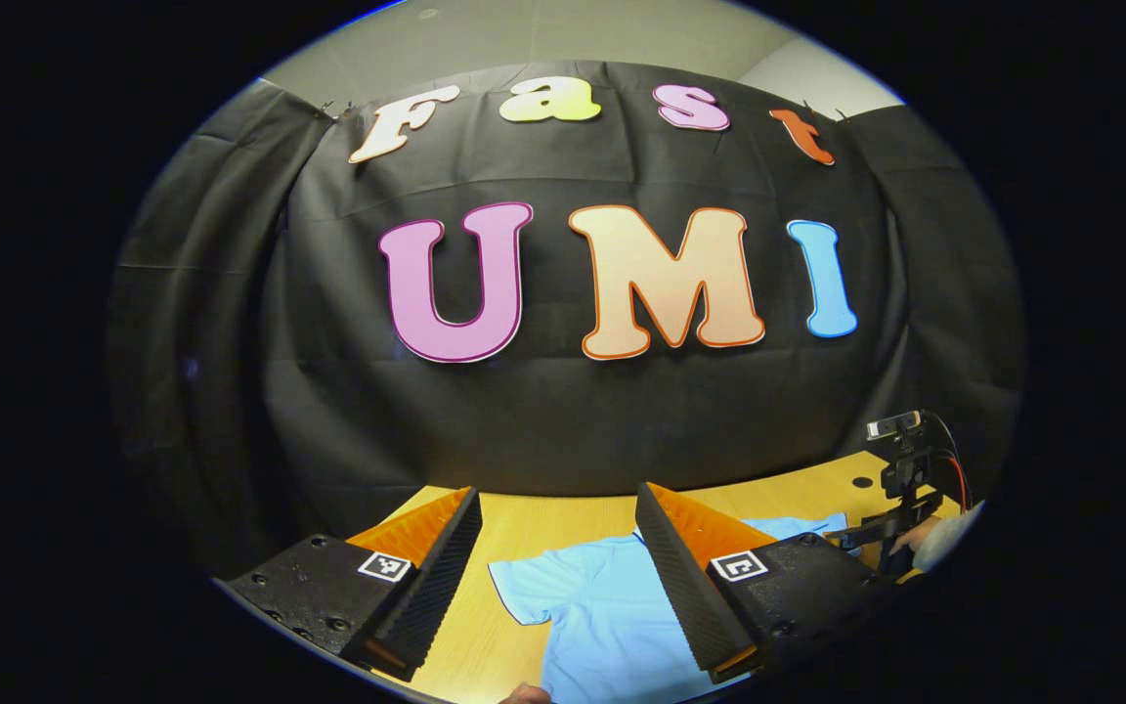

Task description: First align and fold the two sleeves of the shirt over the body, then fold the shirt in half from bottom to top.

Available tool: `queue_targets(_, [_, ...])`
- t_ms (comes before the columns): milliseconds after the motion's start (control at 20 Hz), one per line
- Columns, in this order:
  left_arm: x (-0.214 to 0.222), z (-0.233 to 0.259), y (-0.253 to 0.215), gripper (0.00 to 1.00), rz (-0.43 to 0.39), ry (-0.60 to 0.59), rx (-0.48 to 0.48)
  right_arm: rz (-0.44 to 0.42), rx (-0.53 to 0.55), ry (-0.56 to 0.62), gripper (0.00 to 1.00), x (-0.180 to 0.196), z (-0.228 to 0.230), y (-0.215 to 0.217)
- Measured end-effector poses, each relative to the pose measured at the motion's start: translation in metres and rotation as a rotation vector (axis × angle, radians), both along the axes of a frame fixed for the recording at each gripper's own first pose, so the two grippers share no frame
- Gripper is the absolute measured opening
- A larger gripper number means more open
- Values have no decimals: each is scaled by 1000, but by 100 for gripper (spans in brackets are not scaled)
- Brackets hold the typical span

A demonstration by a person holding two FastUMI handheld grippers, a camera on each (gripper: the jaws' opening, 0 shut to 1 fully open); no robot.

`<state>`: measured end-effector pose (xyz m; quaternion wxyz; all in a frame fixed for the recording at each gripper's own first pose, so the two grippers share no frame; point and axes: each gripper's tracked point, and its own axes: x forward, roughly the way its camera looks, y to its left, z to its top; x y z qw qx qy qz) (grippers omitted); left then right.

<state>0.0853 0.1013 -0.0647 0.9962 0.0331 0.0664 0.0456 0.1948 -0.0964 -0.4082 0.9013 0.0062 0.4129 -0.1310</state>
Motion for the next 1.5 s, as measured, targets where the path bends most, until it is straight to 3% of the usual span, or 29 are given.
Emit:
queue_targets(200, [7,-1,-1,95,-10,-3,9,-26,65,0,96,5,-2,1])
queue_targets(350, [10,-3,-6,95,-25,3,2,-7,107,9,36,2,2,10])
queue_targets(450, [9,-6,-8,96,-34,13,0,-2,105,5,4,2,0,18])
queue_targets(700, [7,-5,-3,97,-20,9,-1,45,184,-97,2,18,36,59])
queue_targets(900, [3,-6,5,97,6,13,-10,130,245,-151,3,28,57,113])
queue_targets(1300, [3,-35,32,98,83,64,-47,244,293,-99,2,16,26,194])
queue_targets(1350, [7,-41,35,97,92,73,-53,255,285,-100,9,12,29,194])
queue_targets(1400, [11,-47,39,98,98,81,-58,273,276,-113,23,13,33,195])
queue_targets(1500, [21,-61,43,97,104,95,-63,297,225,-179,74,14,55,190])
